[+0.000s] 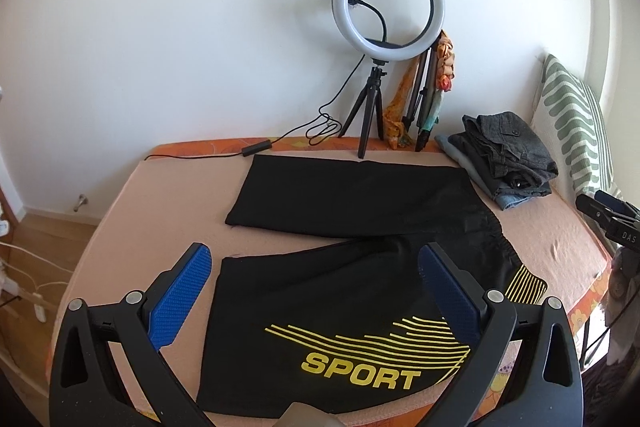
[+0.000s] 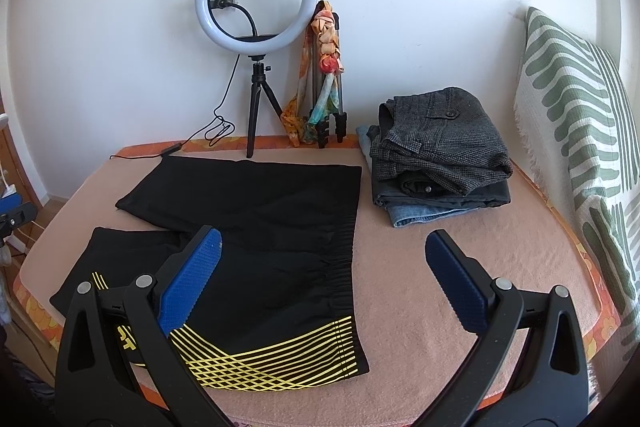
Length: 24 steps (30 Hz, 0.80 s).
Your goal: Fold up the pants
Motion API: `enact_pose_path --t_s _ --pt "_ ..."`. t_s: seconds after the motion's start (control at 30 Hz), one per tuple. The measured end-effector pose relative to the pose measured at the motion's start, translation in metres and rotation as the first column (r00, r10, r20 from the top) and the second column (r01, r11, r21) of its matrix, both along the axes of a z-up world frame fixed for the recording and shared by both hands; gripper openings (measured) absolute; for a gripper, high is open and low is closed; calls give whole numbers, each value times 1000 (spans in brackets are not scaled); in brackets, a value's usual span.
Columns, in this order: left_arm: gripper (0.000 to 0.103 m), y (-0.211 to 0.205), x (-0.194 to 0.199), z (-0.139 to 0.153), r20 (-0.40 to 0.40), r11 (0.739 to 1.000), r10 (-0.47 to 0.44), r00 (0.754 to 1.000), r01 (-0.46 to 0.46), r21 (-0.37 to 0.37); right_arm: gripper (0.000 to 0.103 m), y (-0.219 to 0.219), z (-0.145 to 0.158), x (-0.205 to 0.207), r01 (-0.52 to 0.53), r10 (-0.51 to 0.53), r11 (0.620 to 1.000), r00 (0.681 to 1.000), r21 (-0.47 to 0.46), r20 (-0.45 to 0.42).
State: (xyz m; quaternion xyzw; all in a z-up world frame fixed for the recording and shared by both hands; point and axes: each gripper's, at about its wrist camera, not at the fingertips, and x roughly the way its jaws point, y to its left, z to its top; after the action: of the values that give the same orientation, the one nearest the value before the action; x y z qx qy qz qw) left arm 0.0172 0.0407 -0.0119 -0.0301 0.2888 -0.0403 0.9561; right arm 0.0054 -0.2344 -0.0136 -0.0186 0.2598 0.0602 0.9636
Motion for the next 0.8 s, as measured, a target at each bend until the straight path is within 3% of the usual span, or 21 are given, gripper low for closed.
enact_pose_path --t_s 0.1,0.23,0.4,0.6,0.8 --pt "102 9 -1 -4 -17 999 10 1000 -9 51 103 2 -2 -5 -46 46 999 999 -6 18" --pt "102 16 -2 -16 -59 983 -6 998 17 182 103 8 -11 -9 -114 114 992 993 -49 2" --pt "99 36 -6 -37 -162 982 -31 986 60 177 103 15 -30 -19 -208 205 966 978 -150 -39" --pt "83 41 -18 -59 -231 968 -97 968 145 204 103 24 -61 -38 -386 371 885 923 -262 -104" --pt "64 30 -25 -75 -281 940 -174 944 245 238 88 29 -98 -42 -492 435 795 870 -356 -232"
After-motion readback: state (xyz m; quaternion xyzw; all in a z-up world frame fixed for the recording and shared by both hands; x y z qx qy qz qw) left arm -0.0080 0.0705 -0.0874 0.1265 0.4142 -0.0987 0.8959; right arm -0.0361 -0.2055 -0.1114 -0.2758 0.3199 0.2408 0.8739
